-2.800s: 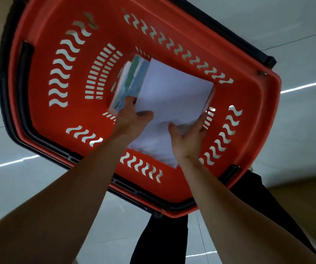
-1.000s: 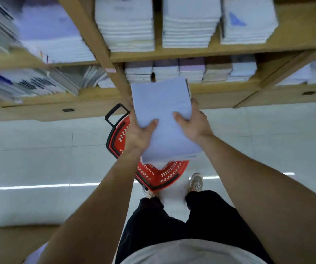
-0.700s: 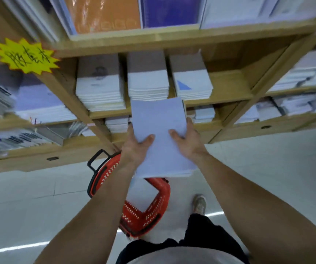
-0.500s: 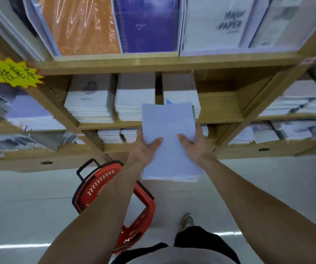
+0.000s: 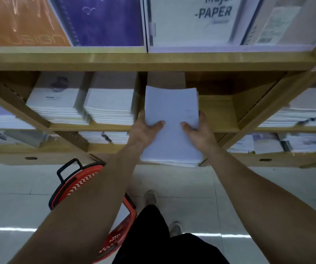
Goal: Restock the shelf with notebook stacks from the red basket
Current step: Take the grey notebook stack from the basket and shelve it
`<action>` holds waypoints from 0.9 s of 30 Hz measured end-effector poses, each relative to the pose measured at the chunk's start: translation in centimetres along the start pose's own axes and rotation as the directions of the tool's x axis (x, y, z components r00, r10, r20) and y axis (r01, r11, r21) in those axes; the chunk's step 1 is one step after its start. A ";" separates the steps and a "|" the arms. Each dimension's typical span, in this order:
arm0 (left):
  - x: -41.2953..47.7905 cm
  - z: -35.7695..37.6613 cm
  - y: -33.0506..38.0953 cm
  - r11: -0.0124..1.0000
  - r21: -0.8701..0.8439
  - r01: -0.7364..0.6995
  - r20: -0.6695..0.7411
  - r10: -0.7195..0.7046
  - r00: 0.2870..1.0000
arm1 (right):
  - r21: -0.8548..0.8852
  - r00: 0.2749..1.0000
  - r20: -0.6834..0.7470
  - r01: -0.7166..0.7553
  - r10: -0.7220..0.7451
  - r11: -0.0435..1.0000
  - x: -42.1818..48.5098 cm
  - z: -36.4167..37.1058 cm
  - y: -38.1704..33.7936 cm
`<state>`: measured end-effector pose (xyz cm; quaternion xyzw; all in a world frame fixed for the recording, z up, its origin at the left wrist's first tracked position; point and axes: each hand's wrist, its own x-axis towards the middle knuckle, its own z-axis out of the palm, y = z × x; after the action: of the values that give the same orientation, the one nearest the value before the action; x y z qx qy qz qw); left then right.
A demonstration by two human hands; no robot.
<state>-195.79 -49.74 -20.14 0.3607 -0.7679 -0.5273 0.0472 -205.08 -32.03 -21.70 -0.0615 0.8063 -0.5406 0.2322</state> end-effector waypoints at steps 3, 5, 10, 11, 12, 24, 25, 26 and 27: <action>2.9 1.0 0.6 0.999 0.031 -0.034 -0.009 0.035 0.999 | 0.026 1.000 -0.009 0.017 -0.016 1.000 3.3 -0.1 -0.1; 4.9 1.6 1.0 0.998 0.018 -0.057 -0.014 0.058 0.998 | 0.040 0.999 -0.029 0.015 -0.014 0.999 5.6 -0.1 -0.3; 8.6 2.5 1.5 0.996 0.070 -0.055 -0.056 0.059 0.997 | 0.078 0.997 -0.073 0.038 -0.032 0.996 9.6 0.5 -0.4; 9.1 2.6 1.5 0.995 0.083 -0.054 -0.062 0.059 0.996 | 0.070 0.997 -0.073 0.037 -0.032 0.997 10.2 0.6 -0.1; 9.4 2.7 1.4 0.994 0.099 -0.056 -0.070 0.063 0.996 | 0.070 0.996 -0.082 0.045 -0.039 0.997 10.4 0.9 0.0; 9.5 3.5 1.9 0.931 0.360 0.061 -0.151 -0.007 0.988 | 0.005 1.000 -0.020 0.024 -0.024 1.000 11.9 0.5 0.5; 9.0 3.6 1.7 0.957 0.278 0.080 -0.158 -0.037 0.987 | -0.017 1.000 -0.012 0.019 -0.019 1.000 11.6 0.3 0.6; 8.2 3.6 1.4 0.978 0.189 0.094 -0.163 -0.063 0.985 | -0.029 1.000 -0.014 0.015 -0.016 0.999 11.0 0.2 0.8; 7.4 3.8 0.8 0.990 0.110 0.088 -0.164 -0.069 0.984 | -0.031 1.000 -0.022 -0.001 0.000 1.000 10.3 0.1 1.1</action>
<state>-203.32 -51.12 -23.43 0.4339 -0.7763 -0.4523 0.0667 -213.99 -35.28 -25.92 -0.0589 0.8172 -0.5284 0.2225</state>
